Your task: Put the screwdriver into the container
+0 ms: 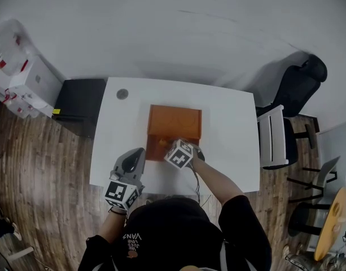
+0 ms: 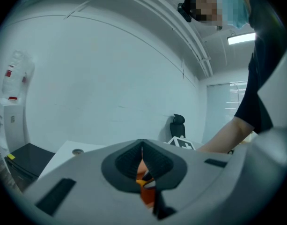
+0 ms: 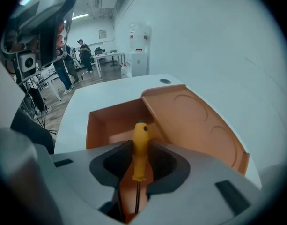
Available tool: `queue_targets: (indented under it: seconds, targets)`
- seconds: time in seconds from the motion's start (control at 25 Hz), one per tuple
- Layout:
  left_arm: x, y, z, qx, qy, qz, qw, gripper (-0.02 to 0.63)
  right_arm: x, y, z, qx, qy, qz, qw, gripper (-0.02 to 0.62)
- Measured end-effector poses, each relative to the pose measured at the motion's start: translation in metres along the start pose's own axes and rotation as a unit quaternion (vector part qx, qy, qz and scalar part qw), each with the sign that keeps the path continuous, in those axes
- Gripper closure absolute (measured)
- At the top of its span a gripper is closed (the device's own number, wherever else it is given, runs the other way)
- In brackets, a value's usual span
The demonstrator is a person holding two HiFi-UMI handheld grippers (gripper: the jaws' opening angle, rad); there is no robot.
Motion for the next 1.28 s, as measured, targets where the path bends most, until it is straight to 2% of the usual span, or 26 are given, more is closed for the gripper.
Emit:
queue_targets:
  seconds: [0.36,0.84,1.04,1.28]
  targets:
    - [0.000,-0.001,-0.002,-0.001,0.003,0.007,1.0000,0.592,-0.001,-0.015,-0.007,0.014,-0.016,0.003,1.000,0.483]
    - [0.000,-0.003,0.000,-0.001,0.003,0.006,1.0000,0.592,-0.002,-0.016,-0.009,0.006,-0.029,0.006,1.000,0.481]
    - [-0.001,-0.002,-0.001,0.000,0.002,0.004,1.0000,0.592,0.001,-0.016,-0.010,0.002,-0.037,0.007,0.999,0.429]
    - [-0.001,-0.001,0.000,0.000,0.001,0.000,1.0000,0.592,0.000,-0.010,-0.009,-0.012,-0.044,-0.004,0.999,0.416]
Point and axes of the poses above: the fingertips, and each gripper's own axes: y backward along the fingers, x to its left, z out of its top, the point moved 10 cm from there along y, backward along the fingers, and after that the axes turned 6 degrees about y, right-handed, at the moved point
